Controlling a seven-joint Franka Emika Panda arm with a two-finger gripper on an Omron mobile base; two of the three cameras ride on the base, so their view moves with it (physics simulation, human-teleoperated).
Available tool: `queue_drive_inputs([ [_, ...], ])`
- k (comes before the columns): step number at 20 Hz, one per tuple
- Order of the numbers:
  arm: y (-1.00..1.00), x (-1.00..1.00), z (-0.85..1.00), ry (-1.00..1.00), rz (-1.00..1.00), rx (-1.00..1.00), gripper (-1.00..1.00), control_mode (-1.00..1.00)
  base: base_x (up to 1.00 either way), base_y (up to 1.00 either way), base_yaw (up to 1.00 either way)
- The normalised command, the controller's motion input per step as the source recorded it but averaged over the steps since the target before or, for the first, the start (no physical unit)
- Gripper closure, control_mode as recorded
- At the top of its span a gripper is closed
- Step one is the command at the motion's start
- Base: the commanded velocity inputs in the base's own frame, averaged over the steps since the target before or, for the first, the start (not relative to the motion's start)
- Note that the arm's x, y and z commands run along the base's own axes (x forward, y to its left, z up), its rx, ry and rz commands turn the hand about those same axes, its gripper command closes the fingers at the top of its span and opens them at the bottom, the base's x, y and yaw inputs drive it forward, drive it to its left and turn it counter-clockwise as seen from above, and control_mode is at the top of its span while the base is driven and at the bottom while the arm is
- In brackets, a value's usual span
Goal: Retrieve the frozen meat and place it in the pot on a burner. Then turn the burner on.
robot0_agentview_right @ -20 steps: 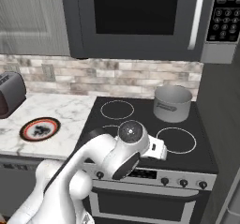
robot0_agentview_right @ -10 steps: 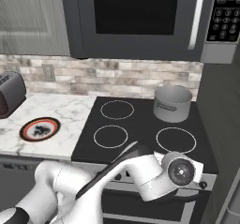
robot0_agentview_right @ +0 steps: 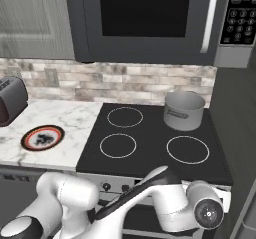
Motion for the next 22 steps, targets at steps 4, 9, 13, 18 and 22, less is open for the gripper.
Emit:
queue_drive_inputs([
  [4, 0.0, -0.09, -0.53, 0.0, 0.0, -0.14, -1.0, -1.0, 0.0, 0.0, 0.0],
  [9, 0.0, -0.03, -0.71, -0.08, -0.02, -0.12, -1.0, -1.0, 0.0, 0.0, 0.0],
  [13, -0.01, 0.0, -0.54, -0.22, -0.01, -0.01, -1.0, -1.0, 0.0, 0.0, 0.0],
  [18, 0.0, 0.0, -0.08, -0.05, 0.0, 0.0, -1.0, -1.0, 0.0, 0.0, 0.0],
  [22, -0.06, 0.09, 0.0, -0.02, 0.0, 0.0, -1.0, -1.0, 0.0, 0.0, 0.0],
])
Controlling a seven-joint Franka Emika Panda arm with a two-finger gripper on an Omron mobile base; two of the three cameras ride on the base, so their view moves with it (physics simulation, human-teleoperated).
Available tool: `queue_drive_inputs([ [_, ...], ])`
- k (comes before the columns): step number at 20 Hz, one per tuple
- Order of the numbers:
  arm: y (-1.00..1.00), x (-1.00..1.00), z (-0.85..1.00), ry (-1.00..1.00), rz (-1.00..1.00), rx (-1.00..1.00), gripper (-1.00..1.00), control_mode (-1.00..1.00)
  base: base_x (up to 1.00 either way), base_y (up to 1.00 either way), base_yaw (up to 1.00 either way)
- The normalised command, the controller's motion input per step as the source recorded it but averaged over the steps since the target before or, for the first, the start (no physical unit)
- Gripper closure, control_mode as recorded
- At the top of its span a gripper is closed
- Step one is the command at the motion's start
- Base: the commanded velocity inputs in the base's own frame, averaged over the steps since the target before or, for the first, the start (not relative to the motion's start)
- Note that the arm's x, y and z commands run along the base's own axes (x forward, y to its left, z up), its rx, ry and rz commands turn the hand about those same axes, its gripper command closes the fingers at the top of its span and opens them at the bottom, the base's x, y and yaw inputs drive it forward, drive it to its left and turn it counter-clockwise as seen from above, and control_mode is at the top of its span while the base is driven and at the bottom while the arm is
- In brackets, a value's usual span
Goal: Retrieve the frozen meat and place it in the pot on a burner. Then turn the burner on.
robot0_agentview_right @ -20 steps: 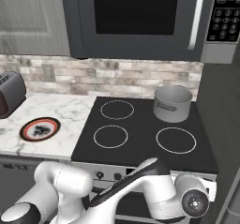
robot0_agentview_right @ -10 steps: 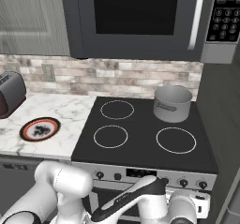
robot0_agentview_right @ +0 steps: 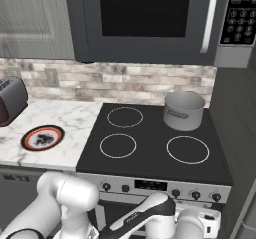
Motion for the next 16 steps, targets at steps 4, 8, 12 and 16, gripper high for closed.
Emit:
queue_drive_inputs([
  [4, -0.11, 0.16, -0.14, -0.06, 0.0, 0.0, -1.0, -1.0, 0.0, 0.0, 0.0],
  [8, -0.04, 0.05, -0.18, -0.15, 0.0, 0.0, -1.0, -1.0, 0.0, 0.0, 0.0],
  [12, 0.0, 0.0, -0.17, -0.17, 0.0, 0.0, -1.0, -1.0, 0.0, 0.0, 0.0],
  [16, -0.01, 0.0, -0.21, -0.18, 0.0, 0.0, -1.0, -1.0, 0.0, 0.0, 0.0],
])
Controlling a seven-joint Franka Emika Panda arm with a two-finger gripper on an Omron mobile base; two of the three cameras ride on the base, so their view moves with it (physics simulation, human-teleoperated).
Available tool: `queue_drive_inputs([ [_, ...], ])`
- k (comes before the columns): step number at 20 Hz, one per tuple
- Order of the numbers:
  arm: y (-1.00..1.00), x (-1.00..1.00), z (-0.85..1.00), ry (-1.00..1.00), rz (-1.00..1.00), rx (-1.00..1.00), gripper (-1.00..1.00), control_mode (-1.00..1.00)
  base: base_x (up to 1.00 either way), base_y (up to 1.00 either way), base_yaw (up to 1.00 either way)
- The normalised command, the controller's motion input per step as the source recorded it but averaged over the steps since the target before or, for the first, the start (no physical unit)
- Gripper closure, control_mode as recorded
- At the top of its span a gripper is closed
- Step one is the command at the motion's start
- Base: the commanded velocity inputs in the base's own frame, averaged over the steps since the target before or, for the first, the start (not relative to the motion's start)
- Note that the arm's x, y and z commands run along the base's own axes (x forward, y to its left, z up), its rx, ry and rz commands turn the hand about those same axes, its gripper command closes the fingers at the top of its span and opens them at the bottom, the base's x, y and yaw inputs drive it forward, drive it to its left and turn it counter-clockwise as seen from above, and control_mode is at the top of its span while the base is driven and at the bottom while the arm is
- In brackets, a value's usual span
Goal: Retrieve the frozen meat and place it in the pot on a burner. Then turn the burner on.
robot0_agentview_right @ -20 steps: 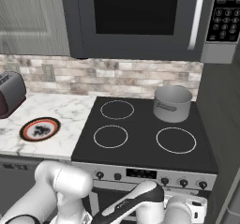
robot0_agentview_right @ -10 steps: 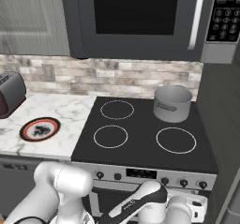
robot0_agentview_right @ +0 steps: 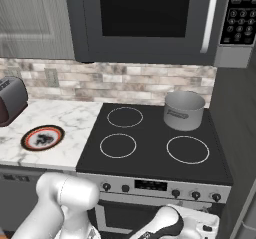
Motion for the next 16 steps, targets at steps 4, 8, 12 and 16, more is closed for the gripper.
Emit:
queue_drive_inputs([
  [4, 0.0, 0.0, -0.15, -0.13, 0.0, 0.0, -1.0, -1.0, 0.0, 0.0, 0.0],
  [8, 0.0, 0.0, -0.12, -0.09, 0.0, 0.0, -1.0, -1.0, 0.0, 0.0, 0.0],
  [12, 0.0, 0.0, -0.12, -0.03, 0.0, 0.0, -1.0, -1.0, 0.0, 0.0, 0.0],
  [16, 0.0, 0.0, -0.12, 0.0, 0.0, 0.0, -1.0, -1.0, 0.0, 0.0, 0.0],
])
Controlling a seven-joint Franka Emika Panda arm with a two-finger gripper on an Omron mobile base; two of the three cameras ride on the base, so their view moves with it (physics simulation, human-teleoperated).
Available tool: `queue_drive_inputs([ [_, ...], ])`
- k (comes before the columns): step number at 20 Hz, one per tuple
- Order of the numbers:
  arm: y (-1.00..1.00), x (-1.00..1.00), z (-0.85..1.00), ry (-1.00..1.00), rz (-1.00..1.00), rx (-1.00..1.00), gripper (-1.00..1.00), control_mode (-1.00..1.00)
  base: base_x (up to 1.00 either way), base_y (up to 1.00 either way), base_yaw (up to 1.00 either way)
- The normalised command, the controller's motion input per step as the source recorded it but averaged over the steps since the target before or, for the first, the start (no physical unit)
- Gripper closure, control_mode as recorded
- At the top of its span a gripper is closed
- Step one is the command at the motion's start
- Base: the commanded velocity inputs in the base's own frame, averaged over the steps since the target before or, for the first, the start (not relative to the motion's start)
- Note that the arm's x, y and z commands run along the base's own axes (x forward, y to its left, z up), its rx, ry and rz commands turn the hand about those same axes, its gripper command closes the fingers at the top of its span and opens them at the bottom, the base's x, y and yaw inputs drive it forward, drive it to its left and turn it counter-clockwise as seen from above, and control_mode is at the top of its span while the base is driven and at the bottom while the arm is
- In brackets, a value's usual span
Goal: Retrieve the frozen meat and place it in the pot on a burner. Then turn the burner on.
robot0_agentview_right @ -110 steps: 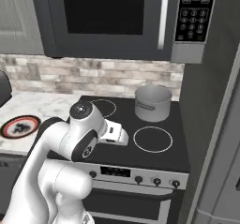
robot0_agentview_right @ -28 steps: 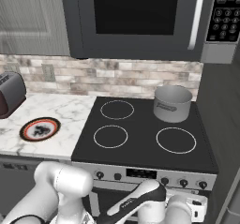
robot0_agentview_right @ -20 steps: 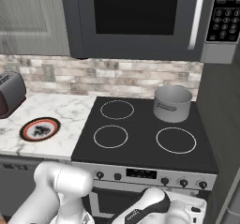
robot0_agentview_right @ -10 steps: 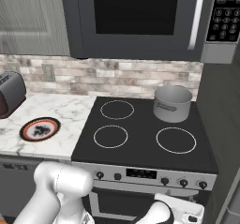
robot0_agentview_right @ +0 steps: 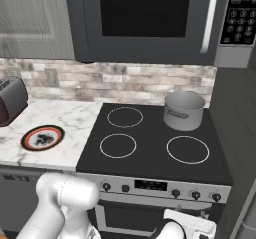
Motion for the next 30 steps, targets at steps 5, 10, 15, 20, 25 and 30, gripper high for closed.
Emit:
queue_drive_inputs([
  [5, 0.0, 0.0, 0.0, 0.0, 0.0, 0.0, -1.0, -1.0, 0.0, 0.0, 0.0],
  [10, -0.01, 0.0, -0.04, 0.01, 0.03, 0.0, -1.0, -1.0, 0.0, 0.0, 0.0],
  [15, -0.06, 0.0, -0.11, 0.02, 0.06, 0.0, -1.0, -1.0, 0.0, 0.0, 0.0],
  [20, -0.06, 0.0, -0.1, 0.01, 0.01, 0.0, -1.0, -1.0, 0.0, 0.0, 0.0],
  [25, -0.17, 0.0, -0.14, 0.01, 0.0, 0.0, -1.0, -1.0, 0.0, 0.0, 0.0],
  [30, -0.16, 0.08, -0.25, 0.04, 0.0, 0.0, -1.0, -1.0, 0.0, 0.0, 0.0],
])
